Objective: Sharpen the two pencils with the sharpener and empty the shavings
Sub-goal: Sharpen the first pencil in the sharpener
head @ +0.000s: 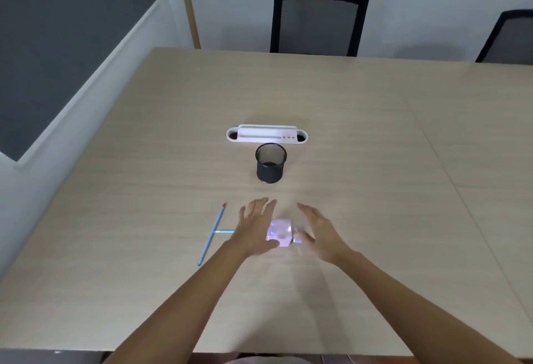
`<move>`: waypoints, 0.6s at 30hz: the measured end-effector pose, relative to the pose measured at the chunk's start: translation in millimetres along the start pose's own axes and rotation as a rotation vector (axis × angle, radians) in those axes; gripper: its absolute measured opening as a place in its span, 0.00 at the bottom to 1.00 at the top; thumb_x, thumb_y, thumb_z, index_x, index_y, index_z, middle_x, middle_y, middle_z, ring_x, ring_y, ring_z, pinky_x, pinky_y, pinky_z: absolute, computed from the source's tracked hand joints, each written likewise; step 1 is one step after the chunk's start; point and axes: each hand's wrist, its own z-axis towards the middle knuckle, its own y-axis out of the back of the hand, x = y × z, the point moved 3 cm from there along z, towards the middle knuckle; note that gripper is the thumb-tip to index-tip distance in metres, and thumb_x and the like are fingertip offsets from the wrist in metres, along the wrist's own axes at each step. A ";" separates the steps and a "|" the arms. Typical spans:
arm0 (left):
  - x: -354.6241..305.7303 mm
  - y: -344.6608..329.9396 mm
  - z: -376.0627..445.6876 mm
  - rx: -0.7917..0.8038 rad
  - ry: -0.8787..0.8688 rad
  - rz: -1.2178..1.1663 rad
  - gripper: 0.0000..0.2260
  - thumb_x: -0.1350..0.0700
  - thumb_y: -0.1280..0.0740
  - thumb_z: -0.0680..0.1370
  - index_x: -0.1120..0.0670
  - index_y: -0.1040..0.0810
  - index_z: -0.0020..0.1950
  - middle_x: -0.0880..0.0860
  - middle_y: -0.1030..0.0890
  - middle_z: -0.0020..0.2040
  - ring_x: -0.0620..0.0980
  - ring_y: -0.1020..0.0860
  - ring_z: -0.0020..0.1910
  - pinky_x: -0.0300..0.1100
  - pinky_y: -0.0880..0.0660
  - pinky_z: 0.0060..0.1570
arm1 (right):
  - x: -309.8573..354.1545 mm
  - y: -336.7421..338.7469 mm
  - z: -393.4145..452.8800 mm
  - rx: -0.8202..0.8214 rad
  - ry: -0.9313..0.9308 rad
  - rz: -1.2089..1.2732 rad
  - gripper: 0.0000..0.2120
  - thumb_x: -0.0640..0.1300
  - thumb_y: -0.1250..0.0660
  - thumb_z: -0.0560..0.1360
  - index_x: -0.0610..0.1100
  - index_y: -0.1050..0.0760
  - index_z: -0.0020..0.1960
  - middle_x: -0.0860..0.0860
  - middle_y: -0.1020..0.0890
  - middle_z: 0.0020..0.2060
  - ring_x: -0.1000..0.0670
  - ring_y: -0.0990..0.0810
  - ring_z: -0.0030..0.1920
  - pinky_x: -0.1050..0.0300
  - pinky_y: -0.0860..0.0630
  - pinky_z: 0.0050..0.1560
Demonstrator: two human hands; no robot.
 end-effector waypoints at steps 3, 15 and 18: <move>-18.4 -8.5 12.4 0.022 -0.050 0.236 0.43 0.48 0.25 0.67 0.54 0.46 0.75 0.53 0.42 0.74 0.53 0.43 0.73 0.56 0.44 0.71 | -19.6 0.2 -9.3 -0.023 -0.086 -0.095 0.17 0.36 0.35 0.72 0.38 0.25 0.60 0.38 0.21 0.54 0.39 0.23 0.55 0.55 0.29 0.54; -43.0 -40.4 23.2 0.062 0.179 0.590 0.26 0.57 0.29 0.69 0.60 0.36 0.63 0.57 0.29 0.58 0.58 0.31 0.59 0.58 0.40 0.68 | -26.9 -42.7 7.3 0.141 -0.103 -0.256 0.10 0.37 0.41 0.77 0.38 0.21 0.52 0.39 0.22 0.48 0.41 0.22 0.47 0.56 0.33 0.42; -40.9 -43.2 25.1 0.031 0.212 0.528 0.24 0.55 0.28 0.69 0.60 0.34 0.60 0.56 0.26 0.55 0.56 0.28 0.55 0.54 0.36 0.65 | -29.9 -46.4 6.4 0.138 -0.098 -0.290 0.11 0.40 0.42 0.79 0.40 0.22 0.54 0.40 0.22 0.49 0.42 0.22 0.47 0.58 0.35 0.41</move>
